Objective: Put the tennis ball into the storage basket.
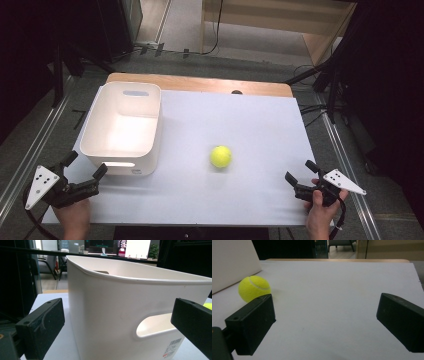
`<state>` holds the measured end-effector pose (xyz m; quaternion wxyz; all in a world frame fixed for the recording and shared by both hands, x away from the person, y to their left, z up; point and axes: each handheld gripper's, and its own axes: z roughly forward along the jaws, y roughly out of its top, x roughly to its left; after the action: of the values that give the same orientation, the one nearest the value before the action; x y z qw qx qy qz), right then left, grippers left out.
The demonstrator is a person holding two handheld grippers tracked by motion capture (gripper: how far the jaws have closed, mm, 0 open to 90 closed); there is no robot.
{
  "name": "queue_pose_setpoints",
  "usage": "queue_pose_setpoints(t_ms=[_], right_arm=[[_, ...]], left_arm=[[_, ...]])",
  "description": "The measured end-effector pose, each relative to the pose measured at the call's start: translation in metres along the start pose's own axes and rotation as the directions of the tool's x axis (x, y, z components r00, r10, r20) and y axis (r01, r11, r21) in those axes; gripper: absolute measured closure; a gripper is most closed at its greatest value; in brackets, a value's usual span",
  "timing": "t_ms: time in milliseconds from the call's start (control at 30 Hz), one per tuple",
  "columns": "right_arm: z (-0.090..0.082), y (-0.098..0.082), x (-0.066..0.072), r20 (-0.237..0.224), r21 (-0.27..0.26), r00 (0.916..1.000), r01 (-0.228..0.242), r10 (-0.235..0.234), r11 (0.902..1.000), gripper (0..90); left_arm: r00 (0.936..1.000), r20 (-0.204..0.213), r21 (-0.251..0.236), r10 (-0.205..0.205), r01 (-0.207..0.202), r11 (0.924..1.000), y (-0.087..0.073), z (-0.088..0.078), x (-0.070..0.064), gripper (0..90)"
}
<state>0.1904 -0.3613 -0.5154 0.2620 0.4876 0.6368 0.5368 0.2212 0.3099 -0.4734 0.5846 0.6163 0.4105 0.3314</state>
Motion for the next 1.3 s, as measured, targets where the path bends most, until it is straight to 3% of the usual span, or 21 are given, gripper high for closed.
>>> queue_pose_setpoints(t_ms=[133, 367, 467, 933, 1300], right_arm=[[0.000, 0.001, -0.001, -0.024, 0.011, 0.9997, -0.009, 0.009, 0.9999, 0.4], [0.001, 0.005, 0.002, -0.020, 0.031, 0.9996, 0.019, -0.018, 0.9993, 0.4], [0.001, 0.009, 0.004, -0.037, 0.026, 0.9993, -0.001, 0.002, 0.9997, 0.4], [0.014, 0.035, 0.017, -0.060, 0.074, 0.9959, 0.072, -0.067, 0.9947, 0.4], [0.034, 0.054, 0.033, -0.123, 0.113, 0.9867, 0.121, -0.107, 0.9862, 0.4]], left_arm=[[1.0000, 0.002, 0.005, 0.007, -0.007, 1.0000, 0.000, 0.001, -0.001, 0.0], [1.0000, 0.001, 0.005, 0.007, -0.007, 1.0000, 0.000, 0.000, -0.001, 0.0], [1.0000, 0.002, 0.006, 0.008, -0.008, 1.0000, 0.000, 0.000, -0.001, 0.0], [0.9999, 0.001, 0.005, 0.012, -0.012, 0.9999, -0.001, 0.001, -0.002, 0.0], [0.9999, 0.001, 0.008, 0.015, -0.015, 0.9998, -0.001, 0.001, -0.002, 0.0]])
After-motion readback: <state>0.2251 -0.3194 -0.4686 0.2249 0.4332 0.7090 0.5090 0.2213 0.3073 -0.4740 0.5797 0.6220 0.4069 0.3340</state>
